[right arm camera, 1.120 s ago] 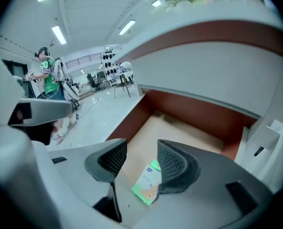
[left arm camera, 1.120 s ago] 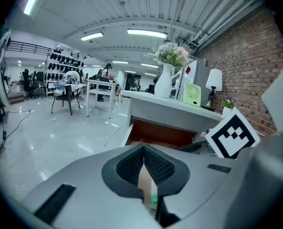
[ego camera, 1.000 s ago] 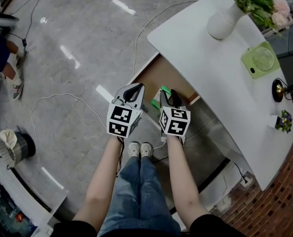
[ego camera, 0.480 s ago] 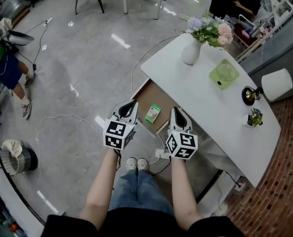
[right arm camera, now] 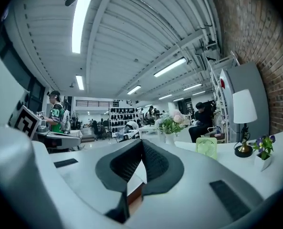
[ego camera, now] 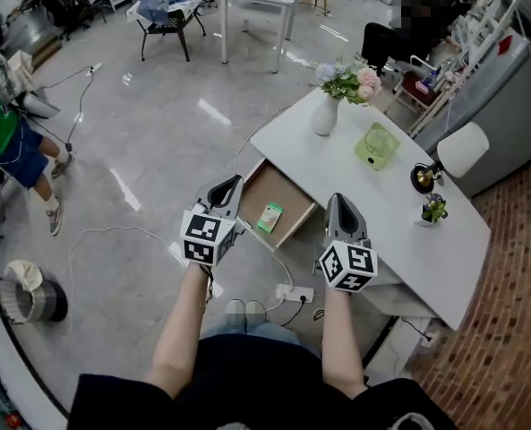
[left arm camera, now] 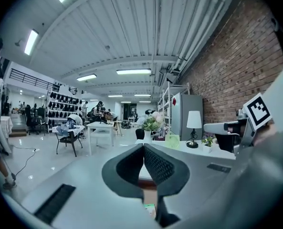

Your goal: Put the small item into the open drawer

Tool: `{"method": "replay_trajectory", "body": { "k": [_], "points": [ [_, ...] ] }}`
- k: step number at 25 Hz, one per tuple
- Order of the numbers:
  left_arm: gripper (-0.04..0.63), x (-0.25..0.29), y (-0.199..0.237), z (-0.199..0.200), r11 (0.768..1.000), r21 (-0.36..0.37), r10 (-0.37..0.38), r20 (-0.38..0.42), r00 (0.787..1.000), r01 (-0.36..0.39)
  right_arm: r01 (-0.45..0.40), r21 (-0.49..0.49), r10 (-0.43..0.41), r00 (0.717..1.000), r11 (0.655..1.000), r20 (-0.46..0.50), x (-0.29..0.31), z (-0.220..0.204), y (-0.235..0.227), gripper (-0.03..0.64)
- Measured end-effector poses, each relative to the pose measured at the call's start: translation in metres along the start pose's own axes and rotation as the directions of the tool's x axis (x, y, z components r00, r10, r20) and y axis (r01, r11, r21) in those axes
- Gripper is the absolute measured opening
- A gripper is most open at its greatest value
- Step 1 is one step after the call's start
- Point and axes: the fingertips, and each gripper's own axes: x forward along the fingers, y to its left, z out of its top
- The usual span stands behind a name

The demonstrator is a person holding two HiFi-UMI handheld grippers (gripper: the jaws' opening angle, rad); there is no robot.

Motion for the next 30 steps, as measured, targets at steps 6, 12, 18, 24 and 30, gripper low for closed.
{"method": "replay_trajectory", "body": {
  "k": [6, 12, 18, 24, 30],
  "points": [
    [0.021, -0.019, -0.008, 0.025, 1.000, 0.030, -0.005, 0.049, 0.999, 0.004, 0.021, -0.004, -0.021, 0.998, 1.000, 0.055, -0.028, 0.020, -0.002, 0.002],
    [0.021, -0.026, -0.020, 0.022, 0.999, 0.045, -0.020, 0.045, 0.999, 0.018, 0.031, 0.001, -0.031, 0.997, 1.000, 0.075, -0.038, 0.020, 0.000, 0.001],
    [0.021, -0.027, -0.027, 0.020, 0.999, 0.043, -0.026, 0.042, 0.999, 0.025, 0.033, -0.006, -0.033, 0.998, 0.999, 0.062, -0.042, 0.014, -0.001, 0.000],
    [0.021, -0.028, -0.032, 0.018, 0.999, 0.032, -0.023, 0.041, 0.999, 0.022, 0.021, -0.003, -0.021, 0.998, 1.000, 0.056, -0.047, 0.014, -0.002, 0.000],
    [0.021, -0.029, -0.032, 0.016, 0.999, 0.029, -0.019, 0.033, 0.999, 0.018, 0.003, -0.006, -0.002, 0.999, 1.000, 0.040, -0.047, 0.012, -0.001, 0.000]
  ]
}}
